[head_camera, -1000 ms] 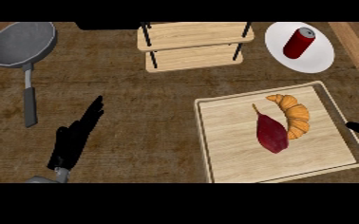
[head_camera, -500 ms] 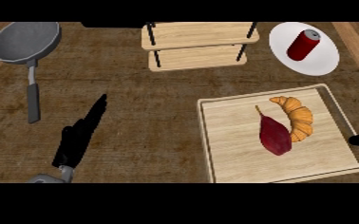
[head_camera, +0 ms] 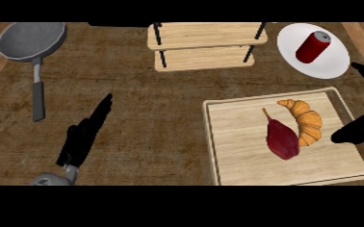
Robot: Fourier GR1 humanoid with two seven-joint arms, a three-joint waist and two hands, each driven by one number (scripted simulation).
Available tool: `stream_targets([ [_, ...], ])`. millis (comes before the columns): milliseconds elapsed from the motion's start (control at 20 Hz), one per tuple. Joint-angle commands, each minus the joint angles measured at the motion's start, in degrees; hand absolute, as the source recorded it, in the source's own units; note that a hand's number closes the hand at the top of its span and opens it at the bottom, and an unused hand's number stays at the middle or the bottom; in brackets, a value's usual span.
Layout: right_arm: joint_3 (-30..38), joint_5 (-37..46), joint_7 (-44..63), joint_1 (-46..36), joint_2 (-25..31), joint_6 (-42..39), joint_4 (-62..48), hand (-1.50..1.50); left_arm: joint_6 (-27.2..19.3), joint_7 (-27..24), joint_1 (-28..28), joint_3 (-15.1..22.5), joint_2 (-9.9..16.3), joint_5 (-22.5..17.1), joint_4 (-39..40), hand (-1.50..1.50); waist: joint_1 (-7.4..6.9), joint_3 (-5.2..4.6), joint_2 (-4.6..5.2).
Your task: Pick the croissant from the tray and place it in the tiered shelf
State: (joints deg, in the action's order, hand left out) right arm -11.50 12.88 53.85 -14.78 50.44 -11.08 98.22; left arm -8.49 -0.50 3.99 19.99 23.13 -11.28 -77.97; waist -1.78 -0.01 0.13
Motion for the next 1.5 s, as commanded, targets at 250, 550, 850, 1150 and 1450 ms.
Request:
stream_targets([
  [250, -9.55, 3.87, 16.54, -12.22, -14.40, -4.38, -6.68, -1.50, 0.98, -0.21, -1.80, -1.64, -1.17, 0.55, 0.68, 0.00, 0.64, -0.07, 0.03],
  [550, -8.85, 5.34, 17.92, -13.56, -16.40, -5.36, -11.06, -1.50, 0.42, 0.74, -0.14, -2.75, -1.91, 2.34, 1.66, 0.00, 1.44, -0.05, -0.07],
  [850, -9.93, 9.85, 16.73, -8.96, -14.31, -5.77, -9.64, -1.50, 1.26, 3.57, -4.28, -3.41, -0.25, 1.78, -4.49, 0.00, 1.55, -0.01, -0.32],
  [1150, -10.16, 13.15, 16.63, -10.25, -17.30, -6.51, -13.53, -1.50, 1.21, 2.41, -0.77, -3.33, -3.88, 3.72, 0.48, 0.00, 1.64, -0.04, -0.10],
  [1450, -11.30, 17.02, 14.96, -8.00, -20.61, -4.83, -15.18, -1.50, 2.70, 2.82, -0.92, -4.79, -3.37, 4.10, 0.91, 0.00, 1.62, -0.02, -0.09],
])
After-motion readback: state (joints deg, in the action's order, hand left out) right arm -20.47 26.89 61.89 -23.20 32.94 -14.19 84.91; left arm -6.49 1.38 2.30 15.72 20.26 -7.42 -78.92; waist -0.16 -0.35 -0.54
